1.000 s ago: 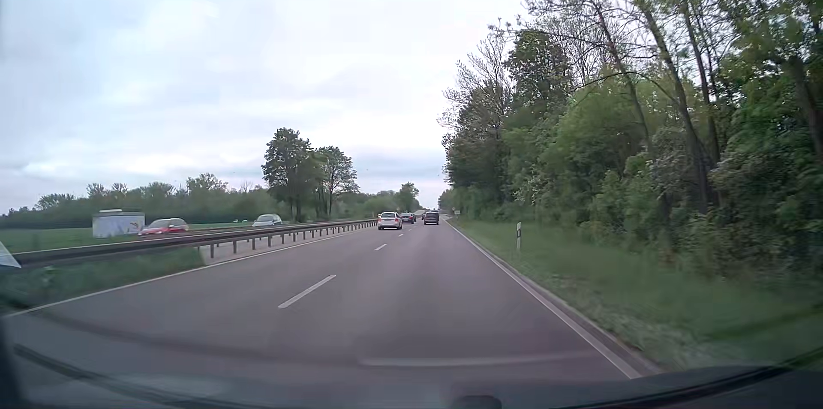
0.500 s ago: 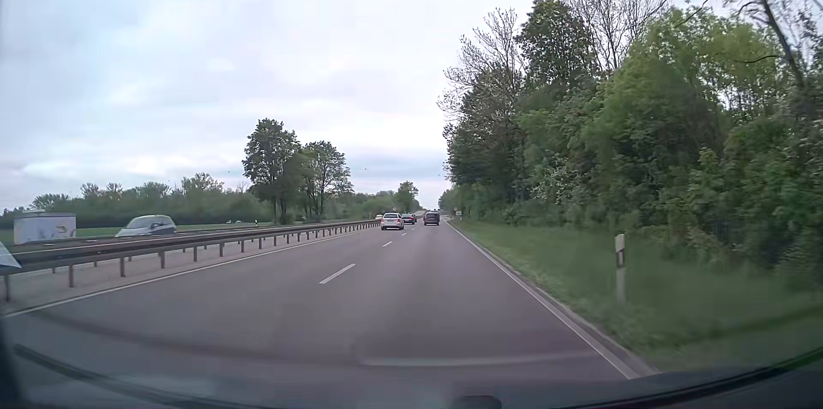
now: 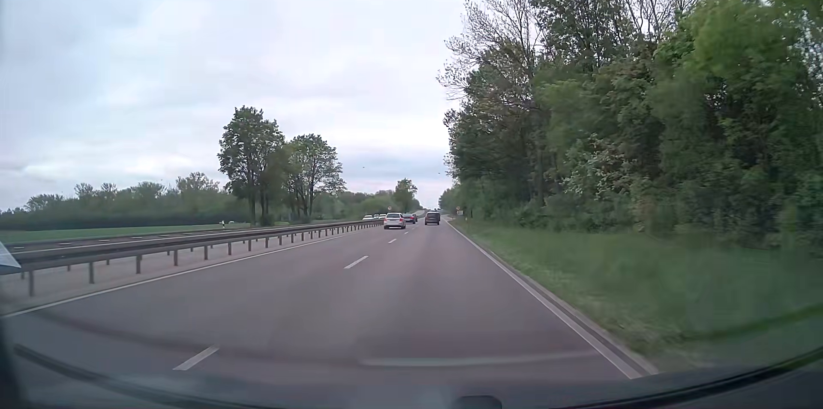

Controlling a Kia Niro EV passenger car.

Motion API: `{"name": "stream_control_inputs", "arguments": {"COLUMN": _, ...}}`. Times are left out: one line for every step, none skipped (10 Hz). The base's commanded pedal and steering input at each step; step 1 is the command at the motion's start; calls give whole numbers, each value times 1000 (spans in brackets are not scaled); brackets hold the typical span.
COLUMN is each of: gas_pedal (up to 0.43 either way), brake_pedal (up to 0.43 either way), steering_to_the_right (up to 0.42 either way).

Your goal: Follow the waypoints while adhering to traffic rules and regulations

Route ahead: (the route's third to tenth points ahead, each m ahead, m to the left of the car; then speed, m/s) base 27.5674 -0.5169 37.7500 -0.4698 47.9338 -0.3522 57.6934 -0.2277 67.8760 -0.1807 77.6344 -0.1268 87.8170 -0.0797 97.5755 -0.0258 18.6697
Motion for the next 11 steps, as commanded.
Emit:
{"name": "stream_control_inputs", "arguments": {"gas_pedal": 150, "brake_pedal": 0, "steering_to_the_right": -1}}
{"name": "stream_control_inputs", "arguments": {"gas_pedal": 150, "brake_pedal": 0, "steering_to_the_right": -1}}
{"name": "stream_control_inputs", "arguments": {"gas_pedal": 150, "brake_pedal": 0, "steering_to_the_right": -1}}
{"name": "stream_control_inputs", "arguments": {"gas_pedal": 138, "brake_pedal": 0, "steering_to_the_right": -1}}
{"name": "stream_control_inputs", "arguments": {"gas_pedal": 138, "brake_pedal": 0, "steering_to_the_right": -1}}
{"name": "stream_control_inputs", "arguments": {"gas_pedal": 138, "brake_pedal": 0, "steering_to_the_right": -1}}
{"name": "stream_control_inputs", "arguments": {"gas_pedal": 138, "brake_pedal": 0, "steering_to_the_right": -1}}
{"name": "stream_control_inputs", "arguments": {"gas_pedal": 138, "brake_pedal": 0, "steering_to_the_right": -1}}
{"name": "stream_control_inputs", "arguments": {"gas_pedal": 138, "brake_pedal": 0, "steering_to_the_right": -1}}
{"name": "stream_control_inputs", "arguments": {"gas_pedal": 138, "brake_pedal": 0, "steering_to_the_right": -1}}
{"name": "stream_control_inputs", "arguments": {"gas_pedal": 138, "brake_pedal": 0, "steering_to_the_right": -1}}
